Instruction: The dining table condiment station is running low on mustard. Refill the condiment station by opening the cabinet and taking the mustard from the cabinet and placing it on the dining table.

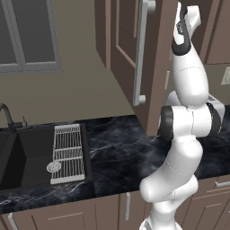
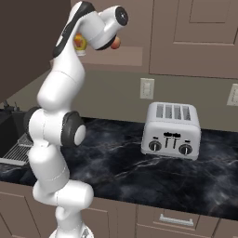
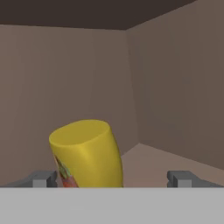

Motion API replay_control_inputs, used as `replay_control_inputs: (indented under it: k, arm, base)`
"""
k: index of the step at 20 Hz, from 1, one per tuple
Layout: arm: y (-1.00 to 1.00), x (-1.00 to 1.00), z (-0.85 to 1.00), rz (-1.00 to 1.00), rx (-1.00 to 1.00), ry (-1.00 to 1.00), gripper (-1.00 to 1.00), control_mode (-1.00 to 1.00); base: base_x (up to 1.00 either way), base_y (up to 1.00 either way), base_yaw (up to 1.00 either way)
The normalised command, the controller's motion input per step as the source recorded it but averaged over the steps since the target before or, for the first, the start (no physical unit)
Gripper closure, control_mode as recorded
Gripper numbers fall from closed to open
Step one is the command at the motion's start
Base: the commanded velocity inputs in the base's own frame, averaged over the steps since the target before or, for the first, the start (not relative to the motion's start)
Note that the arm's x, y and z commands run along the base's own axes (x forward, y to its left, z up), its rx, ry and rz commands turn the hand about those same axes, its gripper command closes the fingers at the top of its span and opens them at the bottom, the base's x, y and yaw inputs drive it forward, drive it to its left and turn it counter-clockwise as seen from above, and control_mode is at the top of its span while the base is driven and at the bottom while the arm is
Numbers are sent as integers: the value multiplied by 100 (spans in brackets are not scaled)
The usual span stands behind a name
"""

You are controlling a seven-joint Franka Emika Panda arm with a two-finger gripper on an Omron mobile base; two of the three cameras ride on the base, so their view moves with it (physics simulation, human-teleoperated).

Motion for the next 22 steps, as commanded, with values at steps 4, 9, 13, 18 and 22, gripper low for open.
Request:
replay_control_inputs:
  k: [4,9,13,18,22]
  arm:
    - [0,-9,-6,0,0,-4,-100,-100]
    - [5,0,-8,0,0,0,-100,-100]
    - [12,0,-4,1,-1,0,-100,-100]
    - [4,0,0,1,0,0,-100,-100]
    - [0,5,0,1,0,0,-100,-100]
  base:
    - [0,0,0]
    - [0,0,0]
    - [0,0,0]
    - [0,0,0]
    - [0,0,0]
